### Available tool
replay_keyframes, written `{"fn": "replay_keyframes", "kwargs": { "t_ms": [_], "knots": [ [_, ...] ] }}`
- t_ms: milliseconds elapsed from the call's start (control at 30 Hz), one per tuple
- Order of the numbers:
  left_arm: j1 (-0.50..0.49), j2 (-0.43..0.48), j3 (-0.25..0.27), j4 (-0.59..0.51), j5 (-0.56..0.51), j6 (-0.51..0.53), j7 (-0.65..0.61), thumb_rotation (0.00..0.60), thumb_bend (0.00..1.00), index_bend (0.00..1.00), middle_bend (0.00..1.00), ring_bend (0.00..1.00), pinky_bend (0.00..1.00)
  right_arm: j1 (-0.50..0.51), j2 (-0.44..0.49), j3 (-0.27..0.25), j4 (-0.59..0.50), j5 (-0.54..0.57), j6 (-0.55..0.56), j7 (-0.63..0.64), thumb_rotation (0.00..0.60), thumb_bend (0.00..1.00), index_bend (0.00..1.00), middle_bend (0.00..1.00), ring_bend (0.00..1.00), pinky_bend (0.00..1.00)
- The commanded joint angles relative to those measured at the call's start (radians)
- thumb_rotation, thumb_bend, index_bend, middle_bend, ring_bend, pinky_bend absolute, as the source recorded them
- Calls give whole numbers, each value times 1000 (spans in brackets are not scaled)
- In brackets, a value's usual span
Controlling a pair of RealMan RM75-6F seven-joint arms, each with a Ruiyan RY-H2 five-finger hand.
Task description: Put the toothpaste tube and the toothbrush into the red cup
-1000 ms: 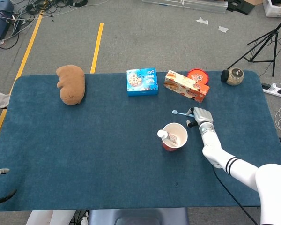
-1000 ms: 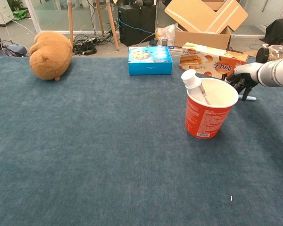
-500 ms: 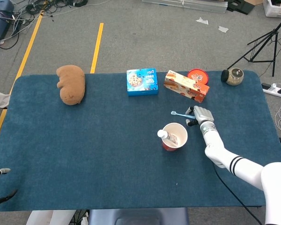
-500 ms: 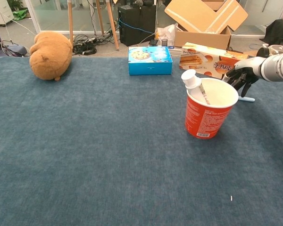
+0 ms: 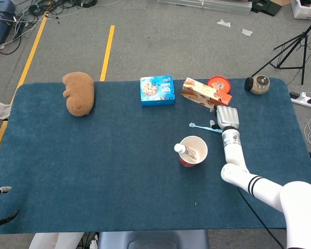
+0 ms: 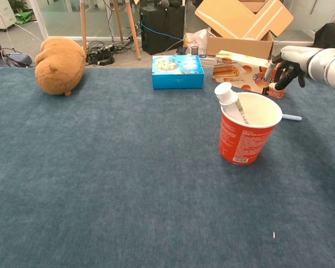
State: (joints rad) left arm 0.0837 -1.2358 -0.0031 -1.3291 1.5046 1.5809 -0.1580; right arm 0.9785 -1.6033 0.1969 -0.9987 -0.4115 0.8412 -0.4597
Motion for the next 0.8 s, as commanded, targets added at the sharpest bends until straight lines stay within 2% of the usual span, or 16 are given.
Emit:
{"fn": "replay_keyframes", "kwargs": {
  "t_ms": [33, 100, 133, 333, 500, 800],
  "knots": [
    [2, -1, 0, 3, -2, 1, -5, 600, 0, 322, 374, 331, 416, 1, -56, 4, 75, -43, 13, -24, 600, 255, 361, 821, 584, 916],
    [4, -1, 0, 7, -3, 1, -9, 600, 0, 322, 374, 331, 416, 3, -73, 13, 105, -38, -10, -39, 600, 241, 387, 959, 716, 993],
    [4, -2, 0, 8, -4, 2, -12, 600, 0, 322, 374, 331, 416, 5, -83, 18, 122, -35, -22, -48, 600, 237, 400, 983, 755, 1000],
    [6, -3, 1, 15, -5, 1, -19, 600, 0, 322, 374, 331, 416, 11, -118, 48, 190, -13, -87, -87, 600, 235, 455, 1000, 978, 1000],
    [6, -4, 0, 16, -3, 3, -19, 600, 0, 322, 374, 331, 416, 17, -123, 62, 219, 19, -160, -123, 600, 235, 466, 1000, 1000, 1000],
    [6, -4, 1, 16, -3, 2, -17, 600, 0, 322, 374, 331, 416, 20, -144, 66, 245, 35, -185, -170, 600, 238, 478, 1000, 1000, 1000]
  ]
}}
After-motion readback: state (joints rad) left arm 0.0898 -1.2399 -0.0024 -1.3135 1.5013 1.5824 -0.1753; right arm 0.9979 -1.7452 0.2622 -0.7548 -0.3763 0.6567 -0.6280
